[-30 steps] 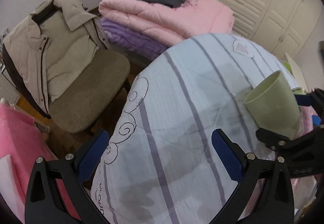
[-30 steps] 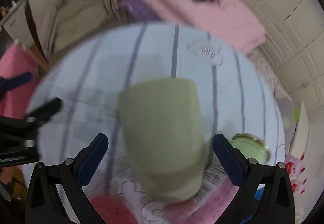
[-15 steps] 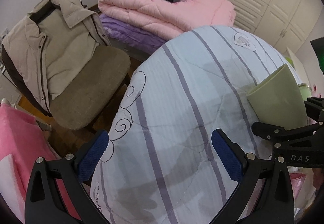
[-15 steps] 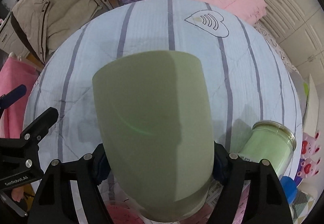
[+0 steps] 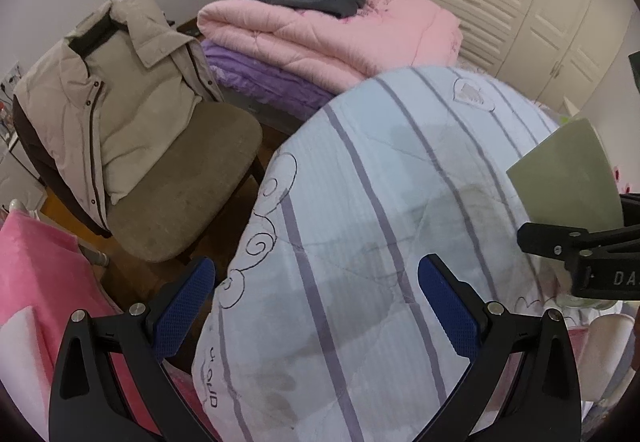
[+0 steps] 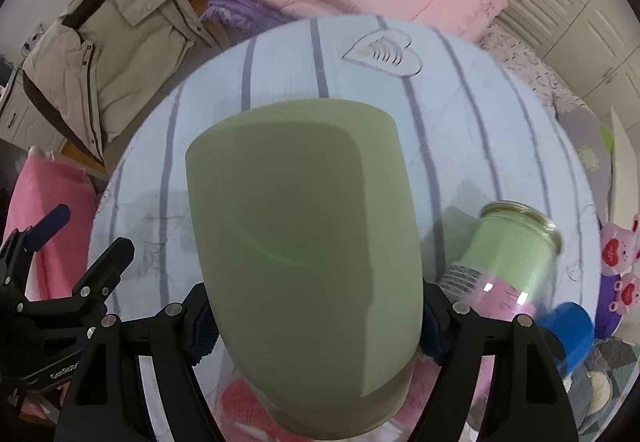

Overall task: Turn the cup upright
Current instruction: 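Lift the pale green cup with the right gripper and carry it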

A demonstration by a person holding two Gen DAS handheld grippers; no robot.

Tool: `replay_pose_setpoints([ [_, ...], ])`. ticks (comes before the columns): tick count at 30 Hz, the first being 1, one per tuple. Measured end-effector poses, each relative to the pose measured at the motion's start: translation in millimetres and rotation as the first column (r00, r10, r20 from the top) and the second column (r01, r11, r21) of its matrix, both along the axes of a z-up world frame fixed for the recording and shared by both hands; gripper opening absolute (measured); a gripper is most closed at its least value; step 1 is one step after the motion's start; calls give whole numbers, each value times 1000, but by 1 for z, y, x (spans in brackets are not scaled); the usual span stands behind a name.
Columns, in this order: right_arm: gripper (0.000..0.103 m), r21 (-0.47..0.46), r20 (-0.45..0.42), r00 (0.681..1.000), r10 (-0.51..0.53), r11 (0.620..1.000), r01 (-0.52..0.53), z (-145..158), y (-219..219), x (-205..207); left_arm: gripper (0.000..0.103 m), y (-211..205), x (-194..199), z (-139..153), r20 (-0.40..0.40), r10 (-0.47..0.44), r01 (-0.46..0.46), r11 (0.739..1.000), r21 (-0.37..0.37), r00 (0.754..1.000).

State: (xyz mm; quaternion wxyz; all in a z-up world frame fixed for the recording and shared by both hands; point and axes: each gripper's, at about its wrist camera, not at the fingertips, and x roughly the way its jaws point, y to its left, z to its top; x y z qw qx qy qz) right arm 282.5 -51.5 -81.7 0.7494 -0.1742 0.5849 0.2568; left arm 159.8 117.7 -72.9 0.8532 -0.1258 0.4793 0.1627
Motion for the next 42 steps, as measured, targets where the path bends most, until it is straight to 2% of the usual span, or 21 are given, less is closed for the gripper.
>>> replay_pose_setpoints([
  [3, 79, 19, 20, 1000, -9, 1000, 9, 15, -5, -10, 103, -3, -6, 8, 15, -7, 7, 1000, 10, 1000],
  [7, 79, 26, 59, 995, -76, 997, 75, 28, -14, -33, 103, -11, -16, 23, 39, -39, 38, 999, 24, 998],
  [10, 79, 66, 73, 990, -122, 991, 117, 40, -26, -52, 103, -20, -26, 33, 61, -78, 75, 996, 47, 995],
  [15, 79, 136, 99, 966, -237, 965, 223, 54, -51, -93, 103, -36, -48, 48, 94, -167, 160, 984, 80, 981],
  [18, 79, 167, 82, 949, -304, 943, 288, 53, -61, -108, 103, -46, -63, 54, 109, -223, 213, 973, 92, 969],
  [21, 79, 194, 69, 919, -389, 909, 370, 42, -74, -129, 103, -56, -73, 55, 110, -280, 269, 957, 105, 954],
  [24, 79, 241, 59, 870, -490, 853, 464, 32, -91, -149, 103, -67, -82, 53, 101, -334, 319, 937, 140, 937],
  [26, 79, 269, 27, 843, -538, 816, 512, 22, -99, -160, 103, -74, -87, 50, 96, -376, 360, 921, 151, 922],
  [32, 79, 300, -80, 761, -644, 712, 635, -15, -117, -185, 103, -84, -93, 36, 66, -433, 418, 893, 168, 899],
  [37, 79, 280, -127, 727, -674, 679, 679, -38, -113, -196, 103, -90, -95, 24, 36, -466, 453, 873, 180, 884],
  [40, 79, 235, -154, 689, -709, 651, 722, -49, -112, -194, 103, -92, -93, 15, 12, -477, 468, 866, 176, 879],
  [42, 79, 244, -157, 691, -706, 650, 720, -53, -112, -191, 103, -92, -93, 11, 1, -477, 470, 866, 169, 879],
])
